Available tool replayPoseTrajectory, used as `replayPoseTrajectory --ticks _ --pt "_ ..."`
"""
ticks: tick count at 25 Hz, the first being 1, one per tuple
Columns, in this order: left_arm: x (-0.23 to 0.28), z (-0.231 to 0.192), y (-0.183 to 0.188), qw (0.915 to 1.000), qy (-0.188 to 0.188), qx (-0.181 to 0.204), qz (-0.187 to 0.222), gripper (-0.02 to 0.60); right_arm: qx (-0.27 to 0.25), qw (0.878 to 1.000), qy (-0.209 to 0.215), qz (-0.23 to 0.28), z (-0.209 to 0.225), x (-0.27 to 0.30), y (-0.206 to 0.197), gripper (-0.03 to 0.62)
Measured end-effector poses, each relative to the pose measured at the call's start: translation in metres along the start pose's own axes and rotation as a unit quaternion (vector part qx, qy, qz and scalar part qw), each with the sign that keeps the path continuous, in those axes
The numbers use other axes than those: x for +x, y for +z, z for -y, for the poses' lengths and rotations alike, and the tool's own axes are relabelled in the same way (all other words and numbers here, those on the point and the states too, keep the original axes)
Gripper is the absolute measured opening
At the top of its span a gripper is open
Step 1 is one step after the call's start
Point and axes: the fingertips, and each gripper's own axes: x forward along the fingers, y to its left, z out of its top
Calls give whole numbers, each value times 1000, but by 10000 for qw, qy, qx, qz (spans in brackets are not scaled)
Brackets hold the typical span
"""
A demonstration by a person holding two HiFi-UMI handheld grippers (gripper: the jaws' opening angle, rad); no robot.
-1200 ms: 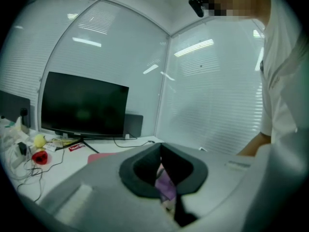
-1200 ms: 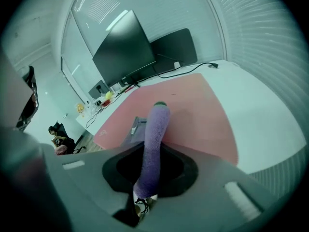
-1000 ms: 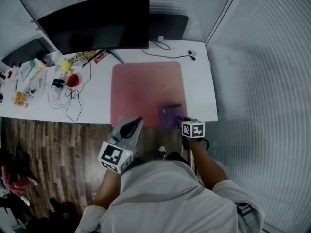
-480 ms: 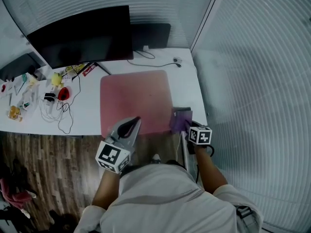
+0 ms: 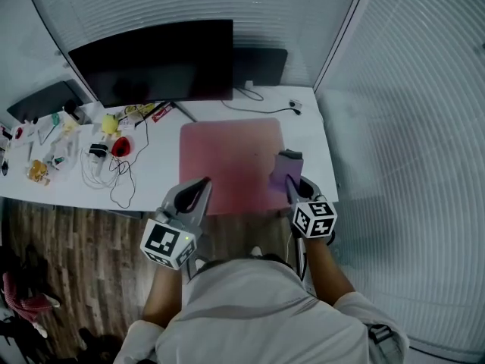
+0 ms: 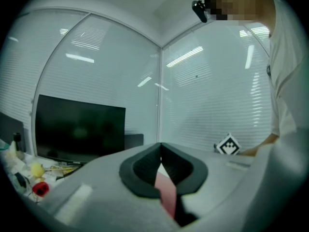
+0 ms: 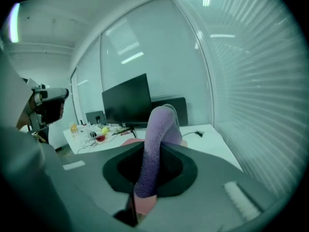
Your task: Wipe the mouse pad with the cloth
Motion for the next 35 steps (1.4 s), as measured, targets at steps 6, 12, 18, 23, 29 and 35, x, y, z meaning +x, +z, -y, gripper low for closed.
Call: replayPoseTrajectory --ticks 6,12,18,23,29,35 --pt "-46 -28 19 9996 205 113 145 3 -468 9954 438 710 -82 -7 70 48" --pt "-88 -55 28 9985 418 148 306 2 -742 9882 656 1168 -146 -14 109 44" --pt "-110 -66 31 9982 402 150 427 2 -902 9835 669 1419 -182 -21 125 44" --pt "-108 -69 30 9983 307 140 474 3 -895 9831 556 1499 -184 -23 128 44" --pt "-98 -65 28 9985 218 134 474 3 -876 9835 397 1531 -172 -30 130 44" --pt "-93 -64 24 9986 261 42 460 3 -837 9847 401 1472 -164 -30 127 44"
